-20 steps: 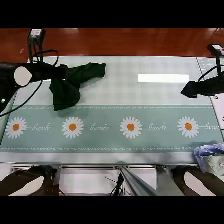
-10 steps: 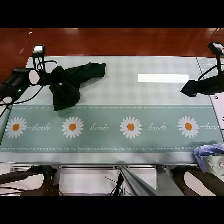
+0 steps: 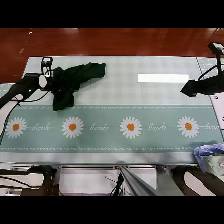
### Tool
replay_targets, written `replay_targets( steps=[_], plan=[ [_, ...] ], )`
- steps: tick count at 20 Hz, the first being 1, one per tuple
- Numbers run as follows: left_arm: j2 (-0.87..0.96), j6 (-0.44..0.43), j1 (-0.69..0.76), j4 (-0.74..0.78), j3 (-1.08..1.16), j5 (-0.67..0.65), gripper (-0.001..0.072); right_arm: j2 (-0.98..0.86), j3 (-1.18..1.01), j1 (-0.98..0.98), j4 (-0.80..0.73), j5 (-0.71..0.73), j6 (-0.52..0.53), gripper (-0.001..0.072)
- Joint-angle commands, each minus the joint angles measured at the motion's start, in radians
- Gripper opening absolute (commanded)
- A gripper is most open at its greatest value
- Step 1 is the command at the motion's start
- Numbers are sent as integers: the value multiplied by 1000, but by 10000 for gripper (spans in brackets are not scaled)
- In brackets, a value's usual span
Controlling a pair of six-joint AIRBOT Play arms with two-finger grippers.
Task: Fold the shirts.
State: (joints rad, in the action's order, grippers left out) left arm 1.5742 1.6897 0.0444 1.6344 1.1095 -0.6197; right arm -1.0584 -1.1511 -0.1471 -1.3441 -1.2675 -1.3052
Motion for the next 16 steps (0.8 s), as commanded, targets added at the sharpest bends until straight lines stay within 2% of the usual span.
replay_targets(
  steps=[1, 5, 9, 12, 16],
  plan=[
    [0, -1, 0, -1, 27, -46, 28, 0, 0, 0, 0, -3, 0, 583],
    [-96, -1, 2, -1, 206, -152, 27, 0, 0, 0, 0, -3, 0, 583],
    [-312, -1, 42, -4, 424, -156, 27, 1, 0, 0, 0, -34, 0, 582],
    [-518, -1, 137, -4, 547, -154, 27, 21, -1, 0, 0, -109, -6, 581],
    [-751, -1, 319, -47, 586, -116, 27, 108, -1, 0, -3, -124, -25, 581]
  ],
)
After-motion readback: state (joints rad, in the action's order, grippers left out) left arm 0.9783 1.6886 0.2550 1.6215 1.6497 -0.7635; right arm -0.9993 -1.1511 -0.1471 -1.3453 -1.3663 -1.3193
